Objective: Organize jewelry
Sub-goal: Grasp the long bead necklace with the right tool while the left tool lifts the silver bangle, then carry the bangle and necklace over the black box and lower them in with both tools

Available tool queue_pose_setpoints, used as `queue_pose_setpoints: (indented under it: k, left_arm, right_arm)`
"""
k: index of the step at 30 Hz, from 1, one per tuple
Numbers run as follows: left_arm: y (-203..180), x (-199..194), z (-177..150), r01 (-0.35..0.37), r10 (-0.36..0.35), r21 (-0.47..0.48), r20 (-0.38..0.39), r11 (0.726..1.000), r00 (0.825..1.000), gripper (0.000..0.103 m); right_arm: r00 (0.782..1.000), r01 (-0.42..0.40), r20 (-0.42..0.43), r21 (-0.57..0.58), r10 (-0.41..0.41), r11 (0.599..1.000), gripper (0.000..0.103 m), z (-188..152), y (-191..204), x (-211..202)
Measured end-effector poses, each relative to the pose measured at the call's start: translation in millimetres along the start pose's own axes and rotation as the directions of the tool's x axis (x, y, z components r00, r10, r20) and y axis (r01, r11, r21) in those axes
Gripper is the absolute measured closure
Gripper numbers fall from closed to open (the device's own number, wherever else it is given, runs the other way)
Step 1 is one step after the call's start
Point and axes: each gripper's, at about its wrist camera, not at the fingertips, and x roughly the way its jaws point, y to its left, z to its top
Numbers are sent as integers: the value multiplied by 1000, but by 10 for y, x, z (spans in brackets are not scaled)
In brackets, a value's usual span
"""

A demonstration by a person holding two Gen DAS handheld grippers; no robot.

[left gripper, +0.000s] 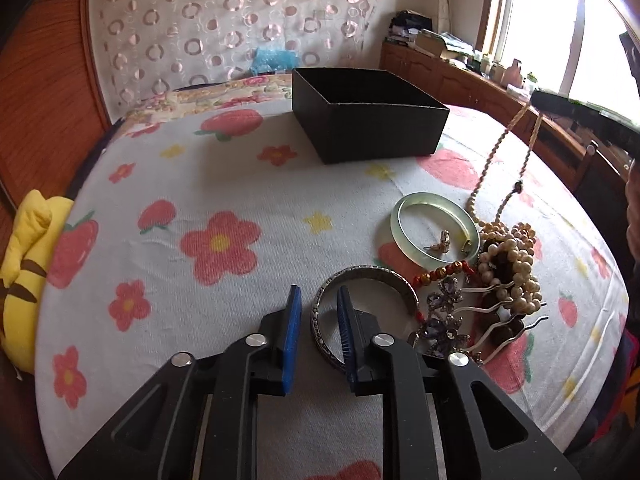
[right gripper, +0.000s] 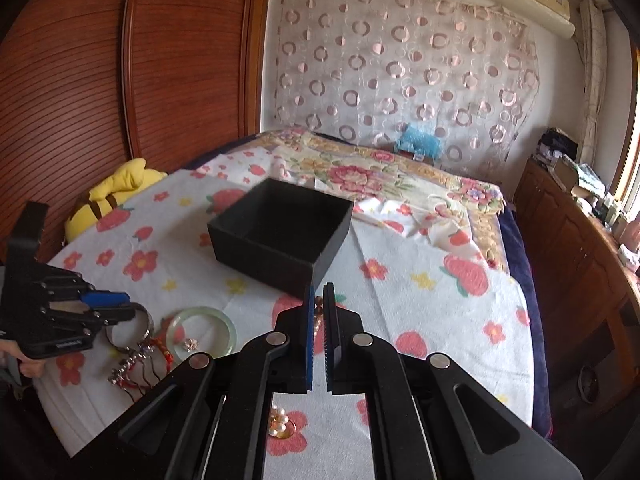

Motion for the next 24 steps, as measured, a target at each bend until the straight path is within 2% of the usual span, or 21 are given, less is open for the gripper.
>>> queue_pose_setpoints:
  k: [3,6,10,16,24]
  left_arm:
    - [18,-12,5,-12,12,5,19,1000,1000,99]
    - [53,-130,59,-11,13,-20,71,1000,997,99]
    - [84,-346,179,-17,23,-40,151,999,988,99]
    - [88,-550,416,-25,34,-40,231,999,972,99]
    - [50,-551,751,-20,24,-17,265,1000,964,99]
  right_arm:
    - [1000,1,27,-1,-1,1000,98,104,-6,-86]
    - [998,7,64,-5,-7,1000,98,261,-26,-205]
    - [994,18,111,-17,-16,1000,98,451,-29,-364]
    - [986,39,166,-29,-34,999,98,717,-57,-525]
    - [979,44,199,-43,-34,998,98,1084,-142,-507]
